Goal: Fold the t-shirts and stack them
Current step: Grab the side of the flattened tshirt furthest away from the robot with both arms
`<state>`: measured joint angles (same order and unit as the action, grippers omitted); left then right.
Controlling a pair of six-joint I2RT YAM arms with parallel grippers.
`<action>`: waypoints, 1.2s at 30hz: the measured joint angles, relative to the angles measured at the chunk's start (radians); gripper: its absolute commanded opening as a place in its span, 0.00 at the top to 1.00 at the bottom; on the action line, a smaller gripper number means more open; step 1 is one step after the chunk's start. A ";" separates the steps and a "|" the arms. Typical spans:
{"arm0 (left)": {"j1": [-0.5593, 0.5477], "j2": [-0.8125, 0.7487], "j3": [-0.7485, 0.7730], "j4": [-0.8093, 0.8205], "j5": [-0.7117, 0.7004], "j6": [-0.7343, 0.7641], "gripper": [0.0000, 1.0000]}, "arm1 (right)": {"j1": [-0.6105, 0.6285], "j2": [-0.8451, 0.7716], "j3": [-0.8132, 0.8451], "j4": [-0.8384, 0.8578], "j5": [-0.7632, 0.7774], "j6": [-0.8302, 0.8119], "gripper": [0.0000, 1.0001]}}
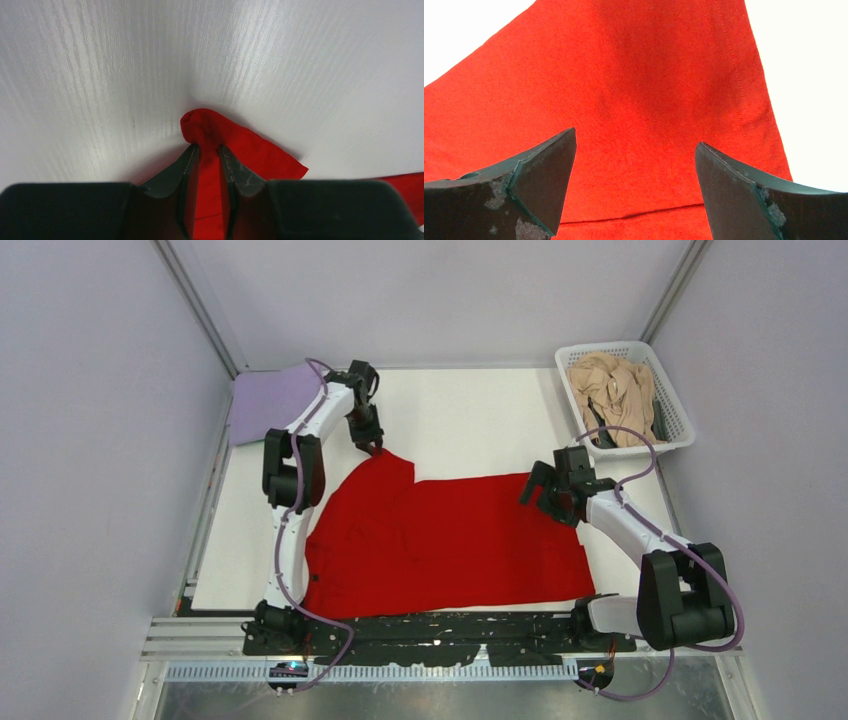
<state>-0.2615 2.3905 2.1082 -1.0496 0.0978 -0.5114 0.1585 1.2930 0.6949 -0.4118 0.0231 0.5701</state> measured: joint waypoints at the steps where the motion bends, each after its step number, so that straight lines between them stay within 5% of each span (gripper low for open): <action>1: 0.000 0.005 0.005 -0.002 0.000 0.000 0.87 | -0.003 -0.003 -0.002 0.000 0.000 -0.001 0.04; 3: 0.000 0.010 0.008 -0.005 0.000 0.001 1.00 | -0.009 -0.007 -0.005 0.000 0.000 -0.002 0.04; 19: -0.022 -0.032 -0.055 0.021 -0.024 0.078 1.00 | -0.059 -0.026 0.026 -0.024 0.046 -0.028 0.02; 25: -0.064 -0.161 -0.137 0.079 -0.042 0.124 1.00 | -0.063 0.114 0.208 -0.017 0.151 -0.042 0.02; 36: -0.106 -0.318 -0.269 0.154 -0.098 0.185 1.00 | -0.065 0.490 0.525 -0.016 0.296 -0.091 0.24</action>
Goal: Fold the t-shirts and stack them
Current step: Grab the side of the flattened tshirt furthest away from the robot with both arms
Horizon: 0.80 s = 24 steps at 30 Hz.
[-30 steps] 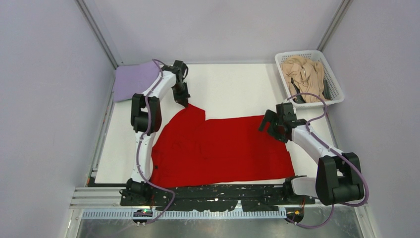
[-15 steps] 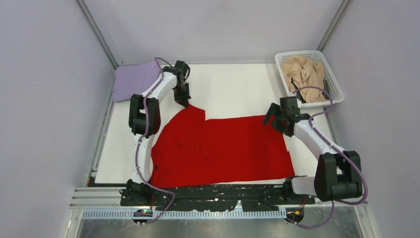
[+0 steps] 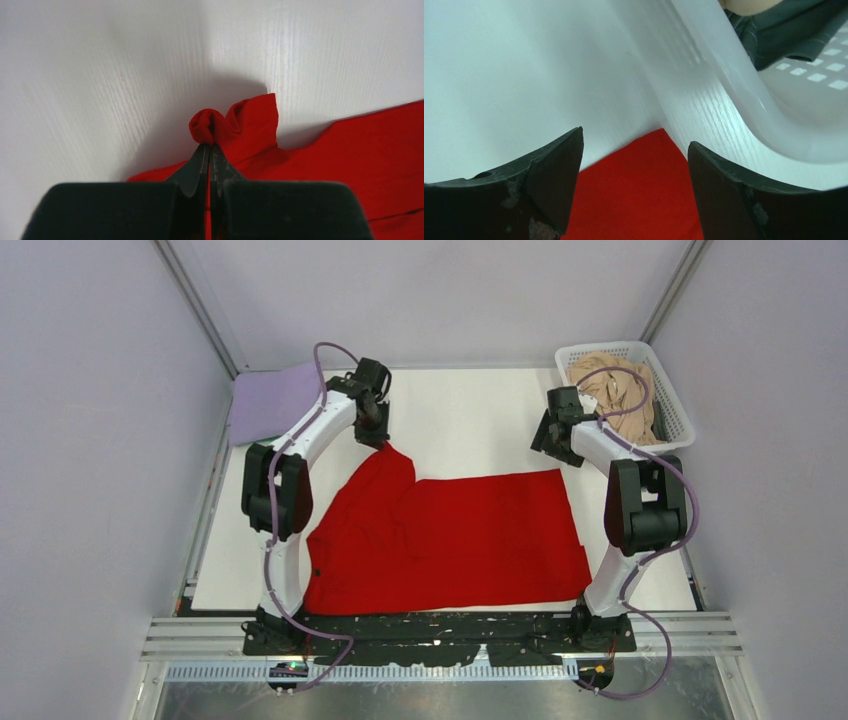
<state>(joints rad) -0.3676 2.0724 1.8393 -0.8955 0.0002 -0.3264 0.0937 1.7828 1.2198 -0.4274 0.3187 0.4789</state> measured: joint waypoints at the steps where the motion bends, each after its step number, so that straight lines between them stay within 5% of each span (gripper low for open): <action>1: -0.001 -0.006 -0.018 0.007 -0.001 0.003 1.00 | 0.000 0.020 0.015 -0.007 0.003 -0.003 0.24; 18: -0.009 -0.081 -0.184 0.114 0.080 0.055 1.00 | 0.001 0.116 0.041 -0.108 0.026 -0.013 0.45; 24: -0.017 -0.089 -0.231 0.137 0.109 0.069 1.00 | 0.000 0.116 0.029 -0.100 0.020 -0.008 0.67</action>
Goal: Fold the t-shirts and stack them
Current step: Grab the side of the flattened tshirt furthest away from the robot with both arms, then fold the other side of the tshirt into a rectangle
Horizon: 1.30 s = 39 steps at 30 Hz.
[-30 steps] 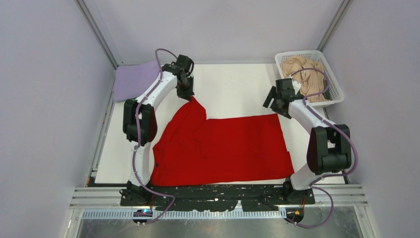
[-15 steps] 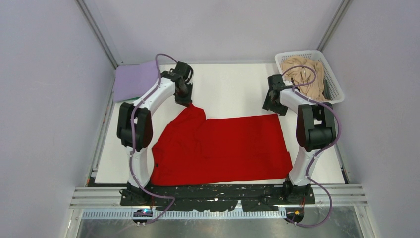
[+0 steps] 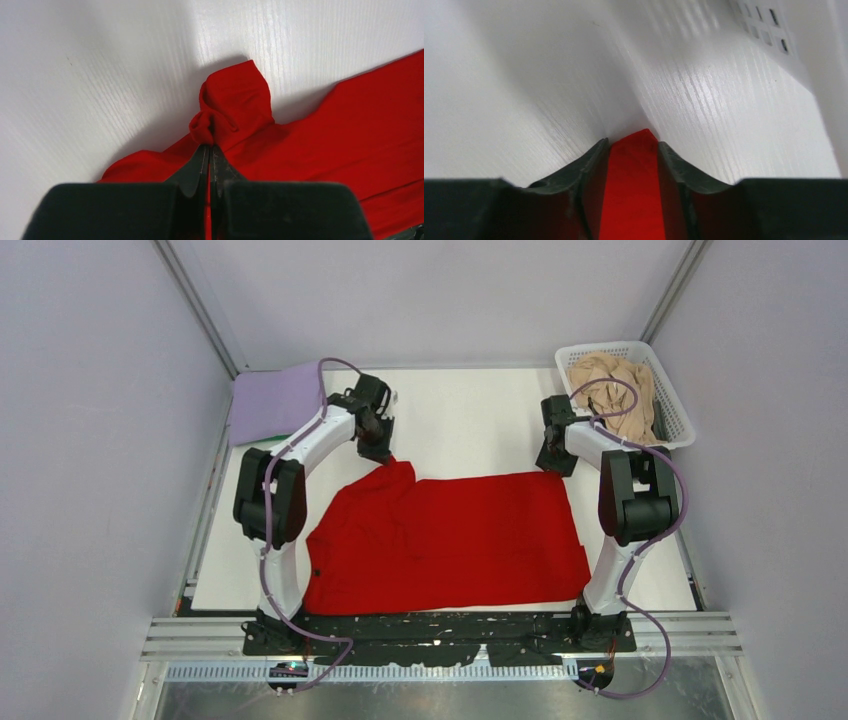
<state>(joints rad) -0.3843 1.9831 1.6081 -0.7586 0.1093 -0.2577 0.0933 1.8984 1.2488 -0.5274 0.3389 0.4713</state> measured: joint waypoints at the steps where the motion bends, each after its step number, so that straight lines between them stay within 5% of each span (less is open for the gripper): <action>1: -0.001 -0.001 -0.003 0.001 0.001 0.001 1.00 | 0.000 0.000 -0.003 0.006 -0.002 0.002 0.70; 8: -0.008 -0.063 -0.064 0.026 0.016 0.010 1.00 | -0.002 -0.016 -0.031 0.034 0.005 -0.003 0.94; 39: -0.126 -0.666 -0.632 0.186 0.024 0.031 1.00 | 0.090 -0.542 -0.397 0.015 0.000 -0.073 0.95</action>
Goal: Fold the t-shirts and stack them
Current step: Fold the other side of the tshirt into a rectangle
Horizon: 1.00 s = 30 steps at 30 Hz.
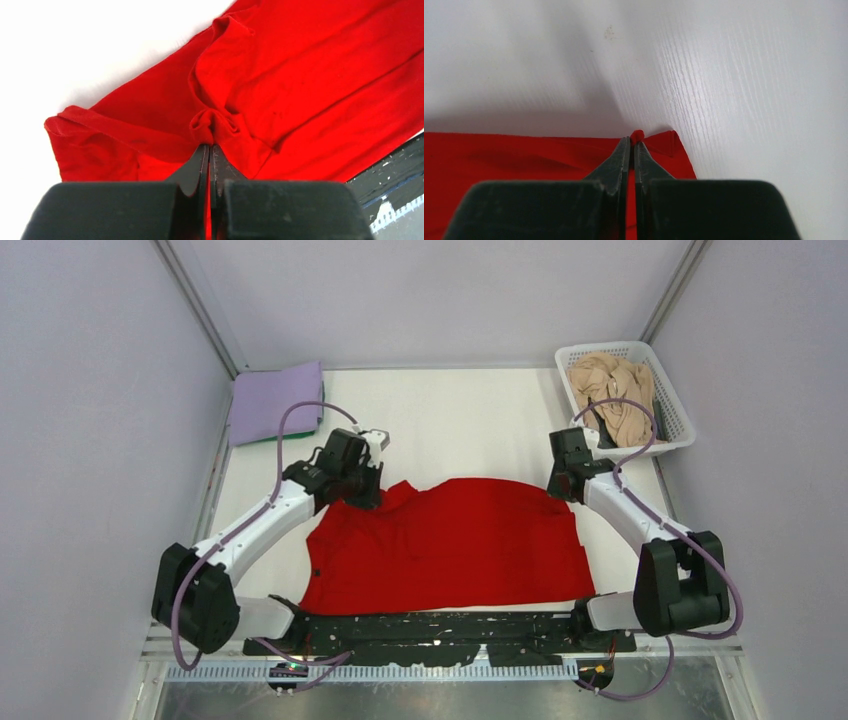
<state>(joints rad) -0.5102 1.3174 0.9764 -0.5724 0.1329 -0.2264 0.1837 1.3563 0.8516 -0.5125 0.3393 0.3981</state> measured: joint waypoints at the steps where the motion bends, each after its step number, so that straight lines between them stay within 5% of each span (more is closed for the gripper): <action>1: -0.010 -0.022 -0.015 0.000 -0.001 -0.003 1.00 | 0.000 -0.011 -0.008 -0.004 0.000 -0.001 0.95; 30: -0.087 -0.509 -0.214 -0.171 -0.062 -0.221 1.00 | 0.000 -0.255 -0.047 -0.251 0.036 0.002 0.94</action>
<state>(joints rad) -0.5976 0.8085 0.7624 -0.7437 0.0711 -0.4473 0.1833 1.1015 0.8051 -0.7635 0.3752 0.3996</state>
